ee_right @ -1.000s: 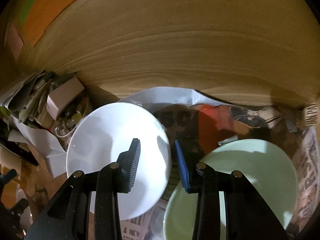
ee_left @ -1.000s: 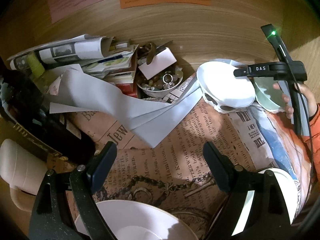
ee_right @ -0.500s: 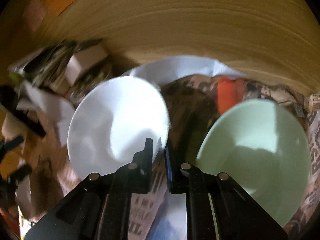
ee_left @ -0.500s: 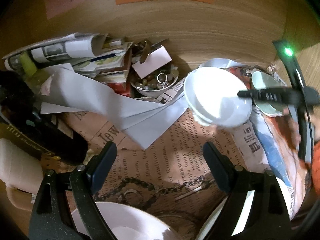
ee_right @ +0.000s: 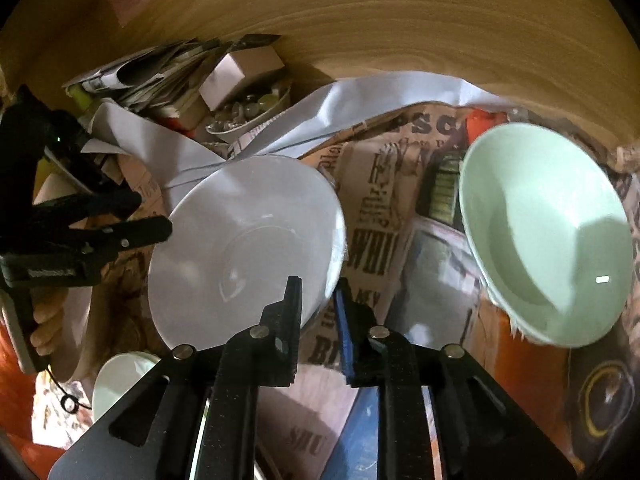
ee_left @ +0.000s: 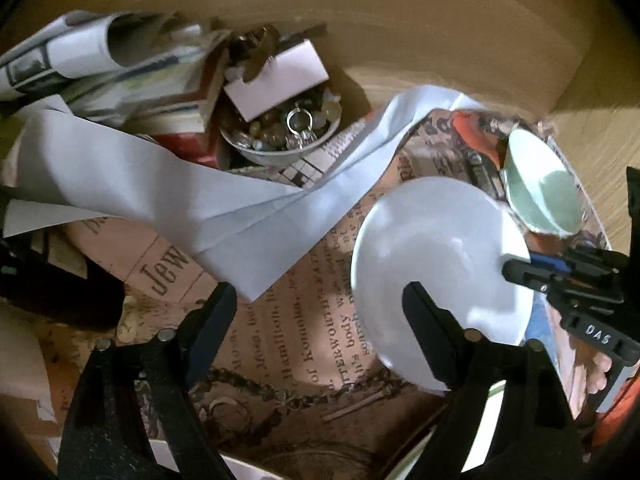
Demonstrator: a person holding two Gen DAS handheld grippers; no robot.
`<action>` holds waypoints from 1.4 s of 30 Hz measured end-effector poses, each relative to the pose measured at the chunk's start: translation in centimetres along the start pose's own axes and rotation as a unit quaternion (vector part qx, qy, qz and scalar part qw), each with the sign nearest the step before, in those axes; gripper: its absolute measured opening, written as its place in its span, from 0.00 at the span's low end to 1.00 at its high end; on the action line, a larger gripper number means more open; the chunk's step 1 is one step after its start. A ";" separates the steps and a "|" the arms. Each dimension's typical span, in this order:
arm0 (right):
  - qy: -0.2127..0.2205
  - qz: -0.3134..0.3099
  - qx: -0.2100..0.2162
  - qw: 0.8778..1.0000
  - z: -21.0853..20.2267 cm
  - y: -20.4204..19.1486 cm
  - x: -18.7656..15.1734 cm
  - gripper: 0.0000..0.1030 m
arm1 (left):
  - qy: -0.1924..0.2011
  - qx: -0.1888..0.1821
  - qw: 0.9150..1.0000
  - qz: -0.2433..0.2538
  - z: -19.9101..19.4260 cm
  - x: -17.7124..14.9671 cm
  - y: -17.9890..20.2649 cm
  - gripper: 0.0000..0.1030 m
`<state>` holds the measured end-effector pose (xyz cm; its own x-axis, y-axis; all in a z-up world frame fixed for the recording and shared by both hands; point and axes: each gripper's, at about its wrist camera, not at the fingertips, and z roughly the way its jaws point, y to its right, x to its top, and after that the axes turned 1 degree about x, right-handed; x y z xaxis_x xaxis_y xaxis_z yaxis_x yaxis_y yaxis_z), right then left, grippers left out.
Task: Organize plates and bowls
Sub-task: 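Carry the white bowl with both grippers over the pink bowl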
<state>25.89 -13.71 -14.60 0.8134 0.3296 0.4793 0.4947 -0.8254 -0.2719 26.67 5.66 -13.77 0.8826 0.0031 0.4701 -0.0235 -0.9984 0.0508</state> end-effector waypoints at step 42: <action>0.126 0.009 0.003 0.992 -8.1 -6.8 -2.2 0.14 | 0.138 -0.024 0.988 0.062 -10.3 -5.2 0.8 0.12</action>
<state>18.23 -12.54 -7.11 0.7200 0.1905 0.6673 0.4837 -0.8273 -0.2858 17.21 5.43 -7.13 0.7103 -0.0971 0.6971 -0.1516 -0.9883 0.0167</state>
